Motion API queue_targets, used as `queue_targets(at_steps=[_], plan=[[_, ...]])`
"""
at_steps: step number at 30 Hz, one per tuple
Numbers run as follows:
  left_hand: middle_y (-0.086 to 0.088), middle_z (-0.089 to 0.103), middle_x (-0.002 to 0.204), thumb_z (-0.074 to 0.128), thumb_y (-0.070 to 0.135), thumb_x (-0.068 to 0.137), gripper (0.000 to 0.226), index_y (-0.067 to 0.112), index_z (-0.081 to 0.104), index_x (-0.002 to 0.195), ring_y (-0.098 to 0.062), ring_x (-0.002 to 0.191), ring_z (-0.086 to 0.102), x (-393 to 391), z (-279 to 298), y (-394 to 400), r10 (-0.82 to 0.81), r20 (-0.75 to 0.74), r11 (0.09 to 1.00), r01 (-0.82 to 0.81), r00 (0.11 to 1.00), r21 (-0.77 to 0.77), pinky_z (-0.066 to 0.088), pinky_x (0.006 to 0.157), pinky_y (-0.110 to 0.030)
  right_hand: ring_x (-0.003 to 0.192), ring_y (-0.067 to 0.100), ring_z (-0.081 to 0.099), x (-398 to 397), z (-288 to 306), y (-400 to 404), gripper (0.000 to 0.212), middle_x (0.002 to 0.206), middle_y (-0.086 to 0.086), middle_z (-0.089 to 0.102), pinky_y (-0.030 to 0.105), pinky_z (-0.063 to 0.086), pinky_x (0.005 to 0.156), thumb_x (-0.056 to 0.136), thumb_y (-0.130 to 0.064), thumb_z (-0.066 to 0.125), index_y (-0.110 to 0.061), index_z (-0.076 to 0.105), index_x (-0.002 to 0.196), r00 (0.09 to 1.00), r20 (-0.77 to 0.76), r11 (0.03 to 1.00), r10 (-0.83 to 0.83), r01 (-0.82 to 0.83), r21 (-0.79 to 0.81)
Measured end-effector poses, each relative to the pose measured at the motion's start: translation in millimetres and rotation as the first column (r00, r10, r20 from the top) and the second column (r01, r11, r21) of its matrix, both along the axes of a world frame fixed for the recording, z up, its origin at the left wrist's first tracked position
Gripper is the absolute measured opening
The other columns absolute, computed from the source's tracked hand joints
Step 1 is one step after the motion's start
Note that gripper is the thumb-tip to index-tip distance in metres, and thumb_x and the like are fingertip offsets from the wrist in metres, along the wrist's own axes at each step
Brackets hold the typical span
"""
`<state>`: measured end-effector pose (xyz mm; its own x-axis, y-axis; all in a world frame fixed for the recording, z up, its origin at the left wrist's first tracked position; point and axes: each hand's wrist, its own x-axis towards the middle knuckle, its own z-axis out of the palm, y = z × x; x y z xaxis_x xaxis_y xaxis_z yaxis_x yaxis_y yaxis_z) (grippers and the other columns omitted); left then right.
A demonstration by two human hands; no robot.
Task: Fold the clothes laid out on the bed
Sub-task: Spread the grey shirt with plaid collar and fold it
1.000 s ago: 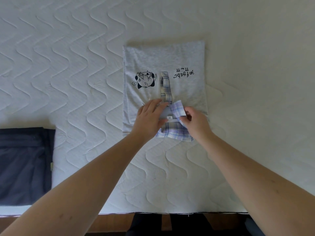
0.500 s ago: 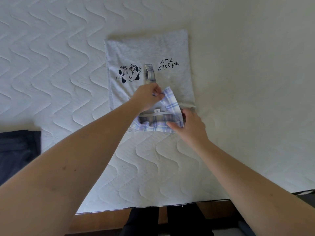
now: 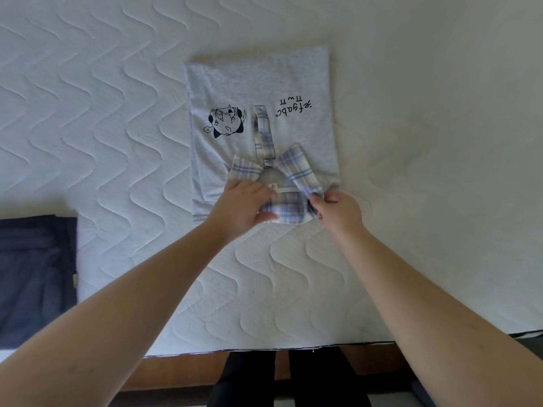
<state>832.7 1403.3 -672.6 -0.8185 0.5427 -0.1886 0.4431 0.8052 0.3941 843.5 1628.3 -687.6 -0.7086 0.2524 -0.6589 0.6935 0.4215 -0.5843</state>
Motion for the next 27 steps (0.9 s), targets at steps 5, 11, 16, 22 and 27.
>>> queue_targets(at_steps=[5, 11, 16, 22, 27], plan=[[0.005, 0.072, 0.090, 0.081, 0.028, 0.075, 0.021, 0.020, 0.073, 0.093, -0.022, 0.088, 0.066, 26, -8, -13, 0.039, -0.175, 0.998, -0.046, 0.984, -0.037, 0.043, 0.092, -0.041, 0.068, 0.029, 0.064, 4, 1, -7, 0.023, 0.071, 0.015, 0.065, 0.043, 0.055, 0.074, 0.092, -0.021, 0.065, -0.006, 0.068, 0.075, 0.985, 0.037, 0.978, -0.166, 0.169, -0.121], [0.002, 0.068, 0.082, 0.073, 0.006, 0.081, 0.012, 0.016, 0.070, 0.086, -0.024, 0.077, 0.064, 14, -2, -15, 0.144, -0.253, 0.989, -0.145, 0.957, 0.015, 0.040, 0.088, -0.043, 0.084, 0.005, 0.068, 0, 9, -7, 0.008, 0.095, -0.004, 0.071, 0.021, 0.052, 0.074, 0.100, -0.017, 0.054, -0.019, 0.061, 0.101, 0.847, 0.282, 0.639, -0.450, 0.526, -0.561], [0.006, 0.070, 0.089, 0.063, 0.001, 0.085, 0.018, 0.016, 0.065, 0.095, -0.022, 0.086, 0.063, 8, 4, -23, 0.161, -0.297, 0.986, -0.164, 0.941, 0.016, 0.033, 0.092, -0.040, 0.090, 0.009, 0.068, -2, 15, -1, 0.008, 0.096, -0.004, 0.071, 0.024, 0.052, 0.074, 0.100, -0.019, 0.055, -0.021, 0.062, 0.102, 0.823, 0.319, 0.598, -0.470, 0.563, -0.571], [0.000, 0.065, 0.075, 0.072, -0.003, 0.077, 0.031, 0.014, 0.066, 0.102, -0.027, 0.074, 0.059, 7, 8, -27, 0.191, -0.347, 0.981, -0.193, 0.918, 0.029, 0.036, 0.072, -0.037, 0.095, 0.011, 0.065, -13, 23, -4, 0.017, 0.110, 0.001, 0.067, 0.026, 0.050, 0.073, 0.101, -0.033, 0.051, -0.021, 0.060, 0.108, 0.842, 0.304, 0.588, -0.446, 0.532, -0.609], [0.005, 0.068, 0.074, 0.068, 0.018, 0.088, 0.006, 0.016, 0.071, 0.093, -0.025, 0.068, 0.055, -1, 13, -34, 0.085, -0.491, 0.992, -0.119, 0.867, -0.038, 0.035, 0.068, -0.036, 0.102, 0.016, 0.059, -21, 32, -6, 0.029, 0.107, 0.000, 0.067, 0.029, 0.048, 0.075, 0.101, -0.041, 0.047, -0.020, 0.060, 0.117, 0.803, 0.371, 0.479, -0.467, 0.582, -0.657]])
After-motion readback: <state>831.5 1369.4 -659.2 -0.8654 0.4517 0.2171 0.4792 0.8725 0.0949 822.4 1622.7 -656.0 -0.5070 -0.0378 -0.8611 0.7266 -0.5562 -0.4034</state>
